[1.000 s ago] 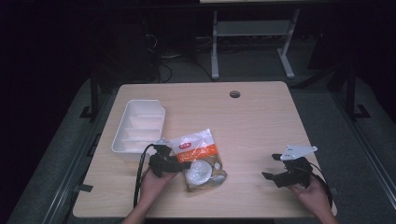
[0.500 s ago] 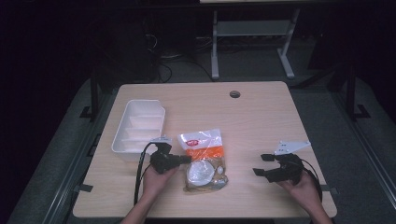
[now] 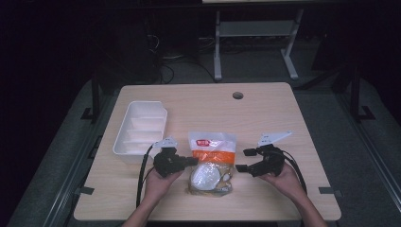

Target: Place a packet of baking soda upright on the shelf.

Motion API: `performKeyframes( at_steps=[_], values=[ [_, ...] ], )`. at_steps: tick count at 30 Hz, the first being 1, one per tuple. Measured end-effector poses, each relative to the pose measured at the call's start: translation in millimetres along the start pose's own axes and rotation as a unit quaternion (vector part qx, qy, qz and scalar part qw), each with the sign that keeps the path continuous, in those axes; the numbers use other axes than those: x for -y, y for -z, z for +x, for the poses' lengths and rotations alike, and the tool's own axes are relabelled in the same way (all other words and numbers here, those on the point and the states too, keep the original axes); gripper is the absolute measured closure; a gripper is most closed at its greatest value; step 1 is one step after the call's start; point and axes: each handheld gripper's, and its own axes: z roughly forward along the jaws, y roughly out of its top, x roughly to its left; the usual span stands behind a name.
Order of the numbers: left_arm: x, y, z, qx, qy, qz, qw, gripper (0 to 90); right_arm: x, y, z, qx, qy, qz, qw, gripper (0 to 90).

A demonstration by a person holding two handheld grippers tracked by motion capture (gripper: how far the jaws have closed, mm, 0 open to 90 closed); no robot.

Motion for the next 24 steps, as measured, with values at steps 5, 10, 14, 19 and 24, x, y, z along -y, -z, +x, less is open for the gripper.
performKeyframes(
  at_steps=[5, 10, 14, 19, 24],
  values=[
    [-1.6, 1.1, -3.0, 0.006, -0.010, -0.004, 0.9999, 89.2, -9.0, -18.9, -4.1, -0.046, -0.013, 0.001, 0.9989, 32.8],
    [-3.1, 0.6, -7.3, 0.012, -0.018, -0.005, 0.9998, 89.2, -16.4, -31.5, -0.6, -0.070, -0.008, 0.010, 0.9974, 47.7],
    [-3.6, 1.9, -9.9, 0.014, -0.026, -0.005, 0.9995, 89.2, -19.2, -38.0, 0.0, -0.086, -0.010, 0.007, 0.9963, 59.6],
    [-2.2, 1.3, -11.0, 0.004, -0.036, 0.004, 0.9993, 88.5, -19.7, -41.7, 0.0, -0.093, -0.012, 0.004, 0.9956, 80.9],
    [-1.4, 2.2, -8.8, 0.004, -0.034, 0.001, 0.9994, 85.3, -20.8, -40.4, 2.0, -0.101, -0.012, -0.002, 0.9948, 89.1]
  ],
)
